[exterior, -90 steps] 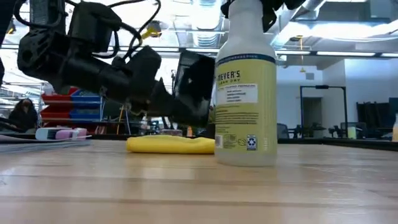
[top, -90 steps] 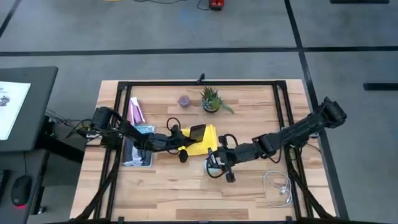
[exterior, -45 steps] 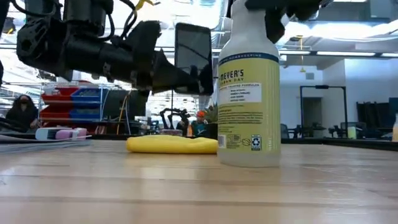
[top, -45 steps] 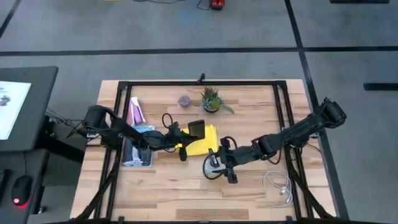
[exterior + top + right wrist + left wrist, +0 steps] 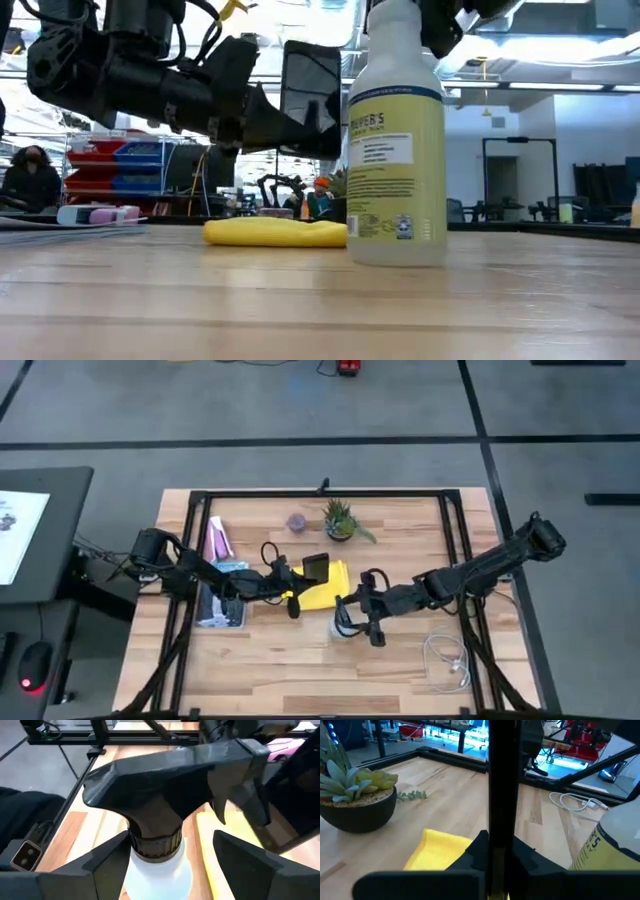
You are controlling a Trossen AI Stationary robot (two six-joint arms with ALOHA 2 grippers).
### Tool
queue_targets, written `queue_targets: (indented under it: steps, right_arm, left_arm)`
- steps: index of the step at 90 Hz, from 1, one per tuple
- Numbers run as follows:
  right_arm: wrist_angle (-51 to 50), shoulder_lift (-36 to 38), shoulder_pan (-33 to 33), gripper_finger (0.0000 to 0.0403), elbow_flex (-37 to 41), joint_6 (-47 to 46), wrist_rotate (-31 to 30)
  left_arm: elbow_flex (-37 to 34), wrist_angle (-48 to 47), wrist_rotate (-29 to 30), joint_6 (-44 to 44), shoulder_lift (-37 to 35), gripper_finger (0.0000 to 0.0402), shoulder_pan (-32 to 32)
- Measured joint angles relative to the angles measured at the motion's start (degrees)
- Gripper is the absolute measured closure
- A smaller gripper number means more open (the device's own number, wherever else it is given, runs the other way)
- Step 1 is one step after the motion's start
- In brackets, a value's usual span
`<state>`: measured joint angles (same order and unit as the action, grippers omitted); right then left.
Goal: Apply microfiber cloth
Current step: Spray the cellphone with the bottle cleaner
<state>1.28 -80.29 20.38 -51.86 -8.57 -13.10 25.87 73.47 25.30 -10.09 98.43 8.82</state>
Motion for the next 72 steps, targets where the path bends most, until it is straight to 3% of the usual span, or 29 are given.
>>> queue_targets:
  steps: [34,72]
  right_arm:
    - [2.47,-0.38,-0.87,0.0121,0.00,7.63,2.97]
    - [-0.94,-1.21,-1.75,0.0010,-0.02,6.68,2.68]
  left_arm:
    - [0.00,-0.53,0.00,-0.17,0.00,0.0393,-0.21]
    - [0.00,-0.75,0.00,-0.17,0.02,0.0393,-0.21]
